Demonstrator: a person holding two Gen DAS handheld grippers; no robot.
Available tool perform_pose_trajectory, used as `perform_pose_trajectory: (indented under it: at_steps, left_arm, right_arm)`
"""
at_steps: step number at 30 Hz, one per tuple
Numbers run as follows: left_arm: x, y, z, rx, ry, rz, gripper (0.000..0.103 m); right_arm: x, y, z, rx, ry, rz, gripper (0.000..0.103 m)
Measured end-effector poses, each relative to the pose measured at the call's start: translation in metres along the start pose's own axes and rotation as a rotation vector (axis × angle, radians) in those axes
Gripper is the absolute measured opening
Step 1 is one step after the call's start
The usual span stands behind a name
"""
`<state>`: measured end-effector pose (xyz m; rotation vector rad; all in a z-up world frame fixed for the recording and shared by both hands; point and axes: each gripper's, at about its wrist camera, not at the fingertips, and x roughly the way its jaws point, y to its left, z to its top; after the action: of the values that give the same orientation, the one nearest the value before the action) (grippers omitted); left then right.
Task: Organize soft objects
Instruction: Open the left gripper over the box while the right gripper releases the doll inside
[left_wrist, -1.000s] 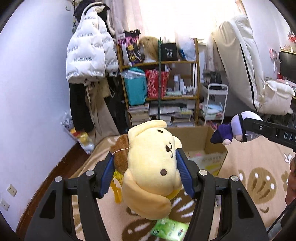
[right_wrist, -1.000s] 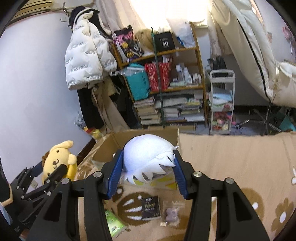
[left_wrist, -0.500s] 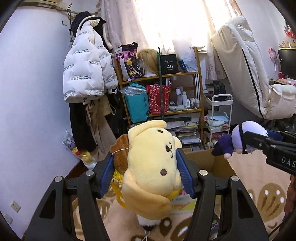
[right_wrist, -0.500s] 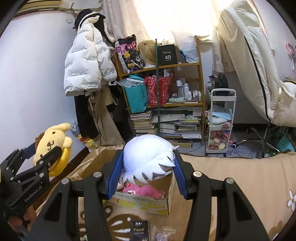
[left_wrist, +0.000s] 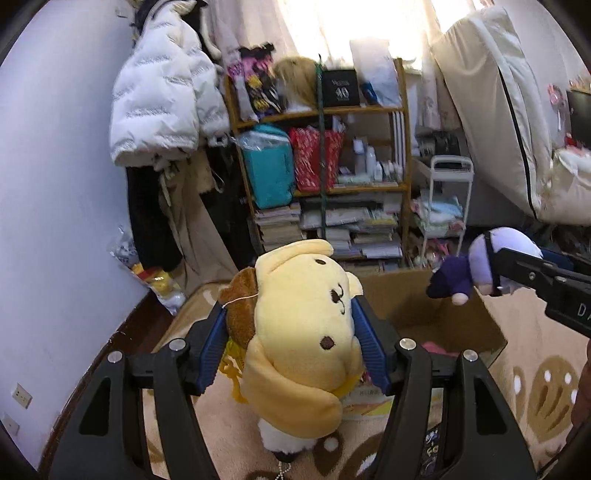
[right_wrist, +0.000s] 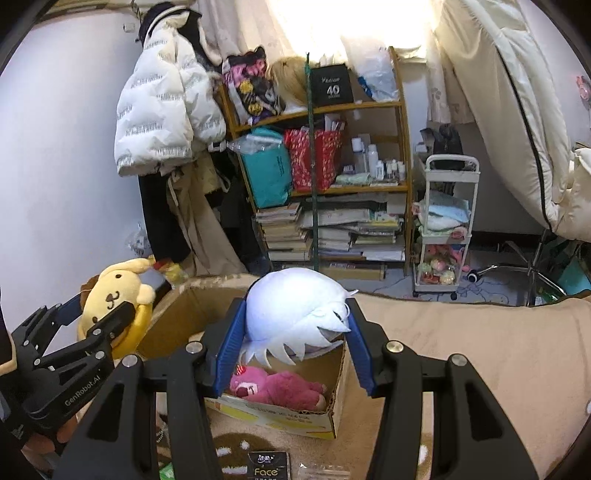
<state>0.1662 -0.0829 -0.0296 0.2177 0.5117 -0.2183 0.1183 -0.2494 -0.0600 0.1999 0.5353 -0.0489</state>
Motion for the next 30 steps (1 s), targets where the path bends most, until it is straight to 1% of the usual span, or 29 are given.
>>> perform_pose_trajectory:
  at_steps: [3,7,11,12,14,16,18,20,24,26,30]
  left_arm:
    - [0.009,-0.003,-0.005,0.012,0.019,0.005,0.065]
    - [0.018,-0.003,-0.009,0.000,0.060,-0.025,0.066]
    - [0.023,-0.006,-0.013,0.010,0.085,-0.027,0.069]
    - [0.023,-0.007,-0.015,0.012,0.090,-0.022,0.070]
    - [0.023,-0.007,-0.016,0.012,0.095,-0.020,0.078]
    - [0.023,-0.006,-0.016,0.010,0.110,-0.003,0.081]
    - [0.022,-0.005,-0.018,0.000,0.125,-0.001,0.084]
    - [0.020,-0.003,-0.018,-0.012,0.128,0.009,0.089]
    - [0.010,0.000,-0.019,-0.013,0.120,0.023,0.094]
    - [0.003,0.000,-0.019,-0.011,0.108,0.031,0.096]
    - [-0.012,0.000,-0.022,-0.003,0.107,0.044,0.097]
  right_arm:
    - [0.009,0.004,-0.007,-0.029,0.027,-0.007,0.056]
    - [0.015,0.005,-0.012,-0.039,0.048,0.003,0.057]
    - [0.019,0.008,-0.016,-0.047,0.070,0.008,0.060]
    - [0.019,0.009,-0.017,-0.047,0.076,0.009,0.060]
    - [0.020,0.009,-0.019,-0.048,0.088,0.011,0.060]
    - [0.019,0.010,-0.021,-0.051,0.095,0.014,0.060]
    - [0.019,0.011,-0.020,-0.055,0.100,0.017,0.061]
    - [0.017,0.012,-0.020,-0.056,0.099,0.016,0.070]
    - [0.008,0.012,-0.021,-0.056,0.093,0.002,0.079]
    - [0.001,0.010,-0.020,-0.042,0.085,0.000,0.086]
    - [-0.014,0.008,-0.018,-0.022,0.069,0.001,0.090]
